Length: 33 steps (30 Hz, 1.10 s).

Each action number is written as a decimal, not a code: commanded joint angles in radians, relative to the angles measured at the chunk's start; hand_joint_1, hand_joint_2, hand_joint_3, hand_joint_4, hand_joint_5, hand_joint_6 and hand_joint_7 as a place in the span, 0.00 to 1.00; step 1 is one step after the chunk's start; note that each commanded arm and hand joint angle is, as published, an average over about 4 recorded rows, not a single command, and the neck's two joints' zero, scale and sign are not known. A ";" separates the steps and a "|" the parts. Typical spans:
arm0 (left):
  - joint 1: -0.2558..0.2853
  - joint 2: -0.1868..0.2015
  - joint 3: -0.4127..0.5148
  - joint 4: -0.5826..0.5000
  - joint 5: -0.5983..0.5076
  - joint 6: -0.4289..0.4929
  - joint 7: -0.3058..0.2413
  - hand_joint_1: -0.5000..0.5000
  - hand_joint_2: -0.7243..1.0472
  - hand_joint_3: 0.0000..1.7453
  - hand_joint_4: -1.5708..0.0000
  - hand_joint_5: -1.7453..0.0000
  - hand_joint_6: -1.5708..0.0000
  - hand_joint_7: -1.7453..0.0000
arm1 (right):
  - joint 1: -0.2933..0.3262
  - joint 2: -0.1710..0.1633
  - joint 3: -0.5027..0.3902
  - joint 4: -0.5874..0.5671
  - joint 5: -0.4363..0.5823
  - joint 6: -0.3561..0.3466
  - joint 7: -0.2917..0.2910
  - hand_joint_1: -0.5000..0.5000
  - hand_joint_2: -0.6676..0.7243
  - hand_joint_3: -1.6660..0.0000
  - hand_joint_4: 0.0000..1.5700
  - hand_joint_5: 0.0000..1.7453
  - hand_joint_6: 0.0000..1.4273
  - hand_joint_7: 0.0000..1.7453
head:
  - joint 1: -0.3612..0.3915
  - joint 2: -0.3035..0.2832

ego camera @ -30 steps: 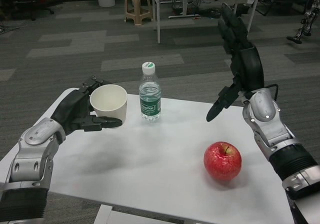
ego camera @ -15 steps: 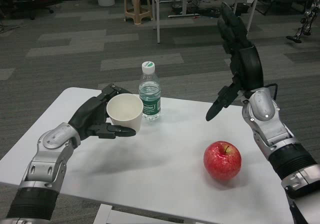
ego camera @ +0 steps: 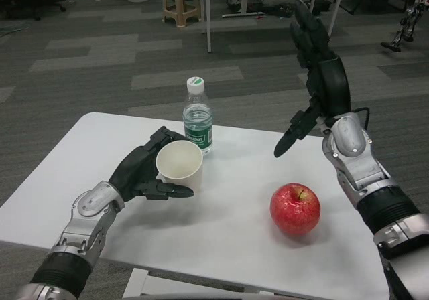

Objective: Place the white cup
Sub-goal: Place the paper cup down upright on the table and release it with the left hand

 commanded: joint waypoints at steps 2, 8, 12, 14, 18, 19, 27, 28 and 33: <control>-0.004 0.004 0.002 0.034 -0.017 -0.043 0.010 0.62 1.00 0.05 1.00 0.06 0.92 0.04 | -0.001 0.004 -0.012 0.015 0.008 -0.003 0.001 0.08 1.00 1.00 0.00 0.00 0.00 0.04 | 0.002 -0.008; 0.003 0.004 0.002 0.046 -0.013 -0.051 0.010 0.64 1.00 0.05 1.00 0.06 0.93 0.04 | -0.003 0.007 -0.011 0.025 0.008 -0.004 0.001 0.08 1.00 1.00 0.00 0.00 0.00 0.04 | 0.014 -0.021; 0.004 -0.001 -0.001 0.066 0.001 -0.051 0.010 0.63 1.00 0.05 1.00 0.06 0.95 0.04 | -0.007 0.009 -0.010 0.034 0.008 -0.004 0.001 0.08 1.00 1.00 0.00 0.00 0.00 0.04 | 0.018 -0.026; 0.005 -0.001 -0.002 0.070 0.005 -0.051 0.010 0.62 1.00 0.05 1.00 0.06 0.96 0.04 | -0.007 0.009 -0.010 0.035 0.008 -0.004 0.001 0.08 1.00 1.00 0.00 0.00 0.00 0.04 | 0.020 -0.028; 0.005 -0.001 -0.004 0.080 0.006 -0.051 0.010 0.62 1.00 0.05 1.00 0.00 0.97 0.04 | -0.007 0.010 -0.009 0.036 0.008 -0.004 0.001 0.08 1.00 1.00 0.00 0.00 0.00 0.04 | 0.022 -0.030; 0.005 -0.001 -0.004 0.081 0.006 -0.051 0.010 0.61 1.00 0.05 1.00 0.00 0.97 0.04 | -0.007 0.010 -0.009 0.035 0.008 -0.004 0.001 0.08 1.00 1.00 0.00 0.00 0.00 0.04 | 0.022 -0.030; 0.015 -0.001 -0.005 0.087 0.024 -0.050 0.010 0.49 1.00 0.05 1.00 0.00 1.00 0.07 | -0.007 0.012 -0.009 0.030 0.008 -0.004 0.001 0.08 1.00 1.00 0.00 0.00 0.00 0.04 | 0.027 -0.029; 0.016 -0.001 -0.005 0.087 0.025 -0.051 0.010 0.48 1.00 0.05 1.00 0.00 1.00 0.08 | -0.007 0.012 -0.009 0.030 0.008 -0.004 0.001 0.08 1.00 1.00 0.00 0.00 0.00 0.04 | 0.028 -0.029; 0.022 -0.003 -0.005 0.088 0.029 -0.049 0.010 0.39 0.96 0.05 1.00 0.00 1.00 0.11 | -0.004 0.012 -0.010 0.025 0.008 -0.004 0.001 0.08 1.00 1.00 0.00 0.00 0.00 0.04 | 0.031 -0.022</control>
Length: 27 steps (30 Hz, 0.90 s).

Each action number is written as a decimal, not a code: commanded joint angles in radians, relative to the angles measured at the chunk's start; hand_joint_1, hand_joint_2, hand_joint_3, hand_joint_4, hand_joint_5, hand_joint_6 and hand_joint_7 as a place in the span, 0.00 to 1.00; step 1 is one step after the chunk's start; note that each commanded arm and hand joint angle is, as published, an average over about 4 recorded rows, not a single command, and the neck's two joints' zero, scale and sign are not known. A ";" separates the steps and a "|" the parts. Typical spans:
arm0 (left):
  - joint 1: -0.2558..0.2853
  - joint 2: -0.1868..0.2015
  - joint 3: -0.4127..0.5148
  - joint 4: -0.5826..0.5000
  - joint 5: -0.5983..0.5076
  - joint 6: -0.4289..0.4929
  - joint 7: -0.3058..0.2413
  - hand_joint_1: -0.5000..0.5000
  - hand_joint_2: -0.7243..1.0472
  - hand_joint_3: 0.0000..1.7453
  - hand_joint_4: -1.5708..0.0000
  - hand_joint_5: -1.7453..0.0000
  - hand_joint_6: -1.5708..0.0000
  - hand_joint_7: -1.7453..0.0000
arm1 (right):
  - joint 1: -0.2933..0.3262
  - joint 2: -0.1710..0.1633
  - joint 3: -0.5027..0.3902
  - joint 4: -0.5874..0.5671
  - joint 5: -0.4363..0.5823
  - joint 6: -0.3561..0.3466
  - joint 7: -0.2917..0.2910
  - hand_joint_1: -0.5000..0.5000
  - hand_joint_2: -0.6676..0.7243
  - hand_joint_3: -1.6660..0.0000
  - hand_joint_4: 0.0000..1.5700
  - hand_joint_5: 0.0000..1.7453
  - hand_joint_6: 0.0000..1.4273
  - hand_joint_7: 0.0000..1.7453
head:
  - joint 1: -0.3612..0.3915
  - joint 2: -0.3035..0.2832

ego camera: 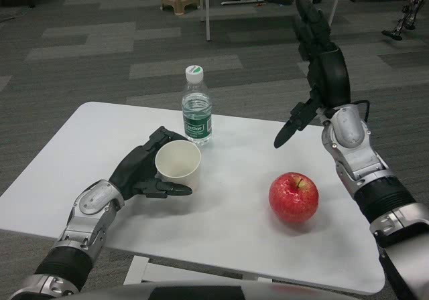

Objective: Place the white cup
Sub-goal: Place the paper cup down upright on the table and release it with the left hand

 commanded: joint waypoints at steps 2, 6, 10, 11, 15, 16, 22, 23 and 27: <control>0.012 -0.001 0.004 0.012 0.018 -0.004 0.005 0.35 0.95 0.03 1.00 0.00 1.00 0.12 | -0.003 0.004 -0.011 -0.008 0.008 -0.004 0.001 0.08 1.00 1.00 0.00 0.00 0.00 0.04 | 0.001 0.003; 0.014 -0.001 0.004 0.012 0.028 -0.003 0.005 0.23 0.95 0.05 1.00 0.00 1.00 0.12 | -0.003 0.004 -0.012 -0.011 0.008 -0.004 0.001 0.08 1.00 1.00 0.00 0.00 0.00 0.04 | -0.001 0.004; 0.015 -0.001 0.006 0.010 0.042 -0.001 0.005 0.17 1.00 0.05 1.00 0.00 1.00 0.12 | 0.000 0.004 -0.014 -0.013 0.008 -0.004 0.001 0.08 1.00 1.00 0.00 0.00 0.00 0.04 | -0.001 0.004; 0.015 -0.001 0.007 0.010 0.044 0.000 0.005 0.16 1.00 0.05 1.00 0.00 1.00 0.12 | 0.000 0.004 -0.014 -0.014 0.008 -0.004 0.001 0.08 1.00 1.00 0.00 0.00 0.00 0.04 | -0.001 0.004; 0.016 -0.001 0.007 0.010 0.052 0.005 0.005 0.12 1.00 0.05 1.00 0.00 1.00 0.12 | 0.000 0.005 -0.012 -0.014 0.008 -0.004 0.001 0.08 1.00 1.00 0.00 0.00 0.00 0.04 | -0.002 0.003; 0.016 -0.001 0.008 0.010 0.053 0.007 0.005 0.11 1.00 0.05 1.00 0.00 1.00 0.12 | 0.000 0.006 -0.011 -0.015 0.008 -0.004 0.001 0.08 1.00 1.00 0.00 0.00 0.00 0.04 | -0.002 0.002; 0.027 -0.001 0.015 0.008 0.057 0.013 0.005 0.02 1.00 0.05 1.00 0.00 1.00 0.12 | 0.005 0.005 -0.013 -0.023 0.008 -0.004 0.001 0.08 1.00 1.00 0.00 0.00 0.00 0.04 | -0.003 -0.001; 0.028 -0.001 0.017 0.007 0.062 0.014 0.005 0.01 1.00 0.05 1.00 0.00 1.00 0.12 | 0.005 0.005 -0.014 -0.024 0.008 -0.004 0.001 0.08 1.00 1.00 0.00 0.00 0.00 0.04 | -0.003 -0.001; 0.028 -0.001 0.019 0.006 0.075 0.018 0.004 0.00 1.00 0.05 1.00 0.00 1.00 0.12 | 0.006 0.005 -0.014 -0.025 0.008 -0.004 0.001 0.08 1.00 1.00 0.00 0.00 0.00 0.04 | -0.002 -0.001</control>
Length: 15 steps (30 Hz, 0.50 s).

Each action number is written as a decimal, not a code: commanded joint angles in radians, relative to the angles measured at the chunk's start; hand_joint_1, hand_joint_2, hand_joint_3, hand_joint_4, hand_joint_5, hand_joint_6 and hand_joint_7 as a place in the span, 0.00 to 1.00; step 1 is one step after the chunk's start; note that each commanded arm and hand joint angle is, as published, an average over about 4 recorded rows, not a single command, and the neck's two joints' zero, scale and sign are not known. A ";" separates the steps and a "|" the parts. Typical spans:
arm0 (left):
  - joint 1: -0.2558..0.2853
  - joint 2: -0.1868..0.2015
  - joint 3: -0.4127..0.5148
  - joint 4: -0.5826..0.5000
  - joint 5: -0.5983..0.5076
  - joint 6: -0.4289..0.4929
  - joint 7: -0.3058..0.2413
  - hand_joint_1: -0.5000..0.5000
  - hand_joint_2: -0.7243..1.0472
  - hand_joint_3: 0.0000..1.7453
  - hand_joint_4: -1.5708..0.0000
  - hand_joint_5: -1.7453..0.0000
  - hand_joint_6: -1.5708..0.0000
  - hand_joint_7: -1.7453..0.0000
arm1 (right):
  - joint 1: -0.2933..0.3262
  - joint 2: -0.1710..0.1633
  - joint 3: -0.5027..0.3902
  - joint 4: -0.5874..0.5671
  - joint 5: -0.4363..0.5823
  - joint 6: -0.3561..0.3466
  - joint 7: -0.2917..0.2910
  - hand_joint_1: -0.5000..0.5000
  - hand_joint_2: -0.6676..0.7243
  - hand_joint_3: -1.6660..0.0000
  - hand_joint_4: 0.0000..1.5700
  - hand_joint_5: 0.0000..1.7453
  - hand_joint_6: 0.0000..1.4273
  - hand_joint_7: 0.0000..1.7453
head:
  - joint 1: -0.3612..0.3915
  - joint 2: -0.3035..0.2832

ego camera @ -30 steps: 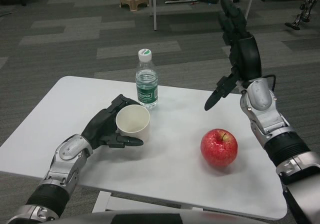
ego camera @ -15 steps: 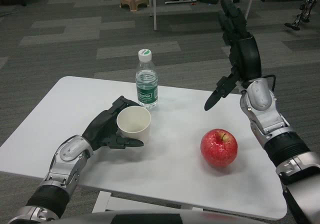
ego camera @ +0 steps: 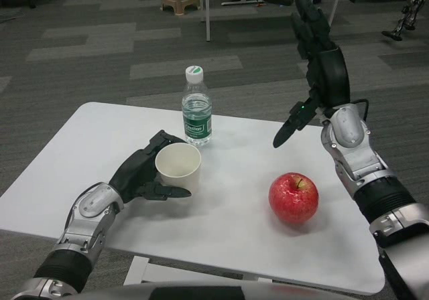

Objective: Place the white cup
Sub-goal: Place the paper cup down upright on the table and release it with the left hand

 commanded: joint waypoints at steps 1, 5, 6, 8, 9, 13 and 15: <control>0.016 0.003 0.003 0.009 0.022 0.017 0.003 0.00 1.00 0.05 1.00 0.00 1.00 0.12 | 0.006 0.003 -0.013 -0.009 0.008 -0.004 0.001 0.08 1.00 1.00 0.00 0.00 0.00 0.04 | 0.000 0.000; 0.016 0.003 0.003 0.009 0.022 0.018 0.001 0.00 0.89 0.05 1.00 0.00 1.00 0.12 | 0.008 0.002 -0.013 -0.012 0.008 -0.004 0.001 0.08 1.00 1.00 0.00 0.00 0.00 0.04 | 0.000 0.000; 0.016 0.003 0.003 0.009 0.022 0.019 0.001 0.00 0.86 0.05 1.00 0.00 1.00 0.12 | 0.008 0.002 -0.013 -0.013 0.008 -0.004 0.001 0.08 1.00 1.00 0.00 0.00 0.00 0.04 | 0.001 0.000; 0.016 0.003 0.003 0.008 0.022 0.019 0.000 0.00 0.83 0.05 1.00 0.00 1.00 0.12 | 0.009 0.002 -0.013 -0.013 0.008 -0.004 0.001 0.08 1.00 1.00 0.00 0.00 0.00 0.04 | 0.001 -0.001; 0.016 0.003 0.003 0.008 0.022 0.019 0.000 0.00 0.78 0.05 1.00 0.00 1.00 0.12 | 0.009 0.003 -0.013 -0.013 0.008 -0.004 0.001 0.08 1.00 1.00 0.00 0.00 0.00 0.04 | 0.001 -0.002; 0.016 0.003 0.002 0.009 0.022 0.019 0.000 0.00 0.54 0.05 1.00 0.00 1.00 0.12 | 0.009 0.003 -0.013 -0.014 0.008 -0.004 0.001 0.08 1.00 1.00 0.00 0.00 0.00 0.04 | 0.003 -0.003; 0.016 0.003 0.001 0.008 0.024 0.019 0.000 0.00 0.41 0.05 1.00 0.00 1.00 0.12 | 0.010 0.003 -0.013 -0.015 0.008 -0.004 0.001 0.08 1.00 1.00 0.00 0.00 0.00 0.04 | 0.004 -0.003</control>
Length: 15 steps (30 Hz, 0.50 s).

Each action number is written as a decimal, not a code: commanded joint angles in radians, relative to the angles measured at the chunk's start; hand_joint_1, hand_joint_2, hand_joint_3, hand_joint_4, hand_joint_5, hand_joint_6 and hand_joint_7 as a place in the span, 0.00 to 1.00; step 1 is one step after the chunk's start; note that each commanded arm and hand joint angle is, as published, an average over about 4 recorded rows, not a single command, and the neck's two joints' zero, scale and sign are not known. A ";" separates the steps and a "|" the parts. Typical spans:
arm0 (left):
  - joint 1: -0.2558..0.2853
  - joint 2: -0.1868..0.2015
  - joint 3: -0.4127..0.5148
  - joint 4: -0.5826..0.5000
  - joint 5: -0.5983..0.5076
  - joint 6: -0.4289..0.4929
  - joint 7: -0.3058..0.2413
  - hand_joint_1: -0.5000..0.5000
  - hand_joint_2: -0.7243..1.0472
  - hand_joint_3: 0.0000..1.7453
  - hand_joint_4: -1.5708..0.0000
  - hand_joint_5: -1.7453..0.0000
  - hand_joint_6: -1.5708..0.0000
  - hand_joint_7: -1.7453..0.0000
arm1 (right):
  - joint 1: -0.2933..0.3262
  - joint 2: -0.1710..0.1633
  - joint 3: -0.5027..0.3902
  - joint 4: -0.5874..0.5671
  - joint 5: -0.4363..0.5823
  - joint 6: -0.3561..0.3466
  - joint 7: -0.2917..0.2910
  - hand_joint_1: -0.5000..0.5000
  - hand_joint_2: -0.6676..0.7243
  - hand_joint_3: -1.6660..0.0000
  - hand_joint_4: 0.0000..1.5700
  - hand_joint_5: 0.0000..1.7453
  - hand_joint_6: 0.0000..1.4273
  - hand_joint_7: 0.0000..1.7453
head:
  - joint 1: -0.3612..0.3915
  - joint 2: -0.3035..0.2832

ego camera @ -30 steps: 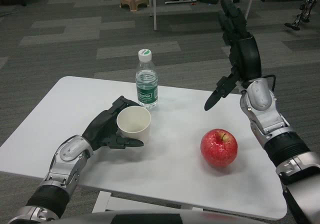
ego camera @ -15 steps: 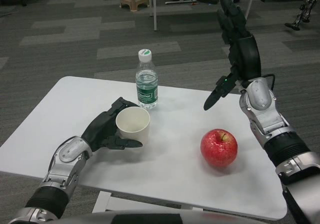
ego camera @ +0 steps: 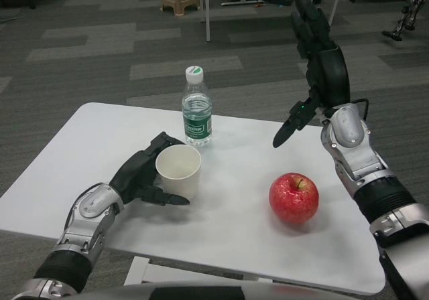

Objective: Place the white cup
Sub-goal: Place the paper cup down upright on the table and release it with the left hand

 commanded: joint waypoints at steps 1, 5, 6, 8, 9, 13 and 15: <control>0.014 0.003 0.000 0.008 0.011 0.013 0.001 0.00 0.39 0.05 1.00 0.00 1.00 0.12 | 0.009 0.003 -0.013 -0.010 0.008 -0.004 0.001 0.08 1.00 1.00 0.00 0.00 0.00 0.04 | 0.000 0.000; 0.015 0.003 0.003 0.008 0.012 0.012 0.004 0.00 0.24 0.05 1.00 0.00 1.00 0.12 | 0.010 0.003 -0.013 -0.012 0.008 -0.004 0.001 0.08 1.00 1.00 0.00 0.00 0.00 0.04 | 0.000 0.000; 0.015 0.003 0.003 0.008 0.012 0.012 0.005 0.00 0.20 0.05 1.00 0.00 1.00 0.12 | 0.010 0.003 -0.013 -0.012 0.008 -0.004 0.001 0.08 1.00 1.00 0.00 0.00 0.00 0.04 | 0.001 0.000; 0.016 0.003 0.002 0.006 0.013 0.012 0.012 0.00 0.14 0.05 1.00 0.00 1.00 0.12 | 0.011 0.003 -0.013 -0.013 0.008 -0.004 0.001 0.08 1.00 1.00 0.00 0.00 0.00 0.04 | 0.002 -0.001; 0.018 0.003 0.001 0.004 0.012 0.011 0.018 0.00 0.12 0.05 1.00 0.00 1.00 0.12 | 0.011 0.003 -0.013 -0.014 0.008 -0.004 0.001 0.08 1.00 1.00 0.00 0.00 0.00 0.04 | 0.003 -0.001; 0.026 0.003 0.001 -0.008 0.012 0.009 0.047 0.00 0.10 0.05 1.00 0.00 1.00 0.12 | 0.013 0.003 -0.014 -0.017 0.008 -0.004 0.001 0.08 1.00 1.00 0.00 0.00 0.00 0.04 | 0.002 -0.001; 0.029 0.000 0.005 -0.015 0.011 0.009 0.061 0.00 0.10 0.05 1.00 0.00 1.00 0.13 | 0.013 0.004 -0.014 -0.018 0.008 -0.004 0.001 0.08 1.00 1.00 0.00 0.00 0.00 0.04 | 0.004 -0.002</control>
